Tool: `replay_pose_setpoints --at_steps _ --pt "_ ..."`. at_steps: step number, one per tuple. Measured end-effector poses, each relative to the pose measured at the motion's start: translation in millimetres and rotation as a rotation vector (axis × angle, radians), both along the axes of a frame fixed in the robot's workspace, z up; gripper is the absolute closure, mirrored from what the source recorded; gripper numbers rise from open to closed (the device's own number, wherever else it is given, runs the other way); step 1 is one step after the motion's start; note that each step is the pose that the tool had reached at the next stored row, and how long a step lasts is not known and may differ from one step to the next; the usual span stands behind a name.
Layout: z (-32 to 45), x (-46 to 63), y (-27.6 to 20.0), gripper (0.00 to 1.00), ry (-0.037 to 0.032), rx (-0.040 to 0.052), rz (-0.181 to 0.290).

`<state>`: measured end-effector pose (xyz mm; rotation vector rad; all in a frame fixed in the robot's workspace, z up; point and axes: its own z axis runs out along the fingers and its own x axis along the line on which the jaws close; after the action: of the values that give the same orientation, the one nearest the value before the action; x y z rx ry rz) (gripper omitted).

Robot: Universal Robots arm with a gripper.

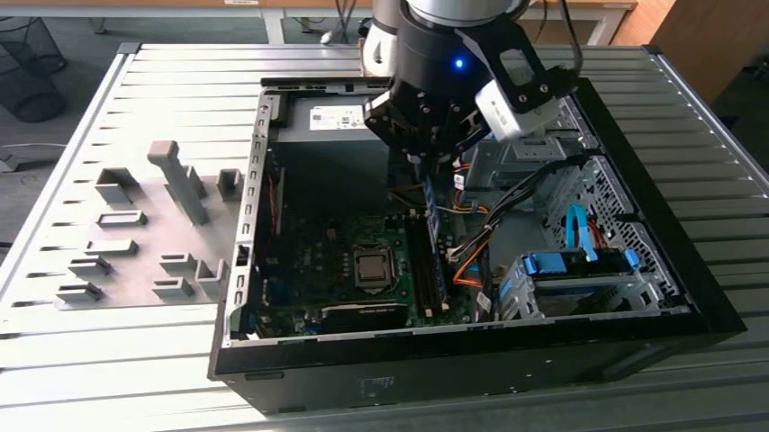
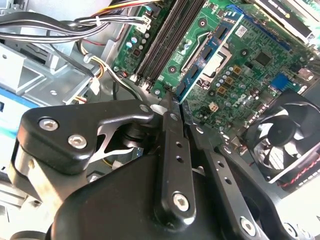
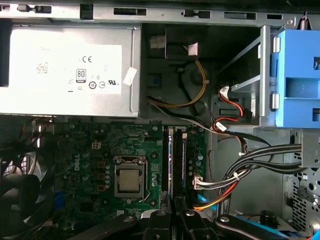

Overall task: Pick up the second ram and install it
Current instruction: 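Insert the second ram into the second slot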

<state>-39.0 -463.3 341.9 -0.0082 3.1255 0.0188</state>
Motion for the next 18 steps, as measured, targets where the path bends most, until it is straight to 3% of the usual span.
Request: replay_pose_setpoints --at_steps 3,18 --pt "-4.1 0.0 0.0 0.86 0.0 -0.0001 0.0" --pt "-4.4 0.0 0.0 0.86 0.0 -0.0007 0.0"
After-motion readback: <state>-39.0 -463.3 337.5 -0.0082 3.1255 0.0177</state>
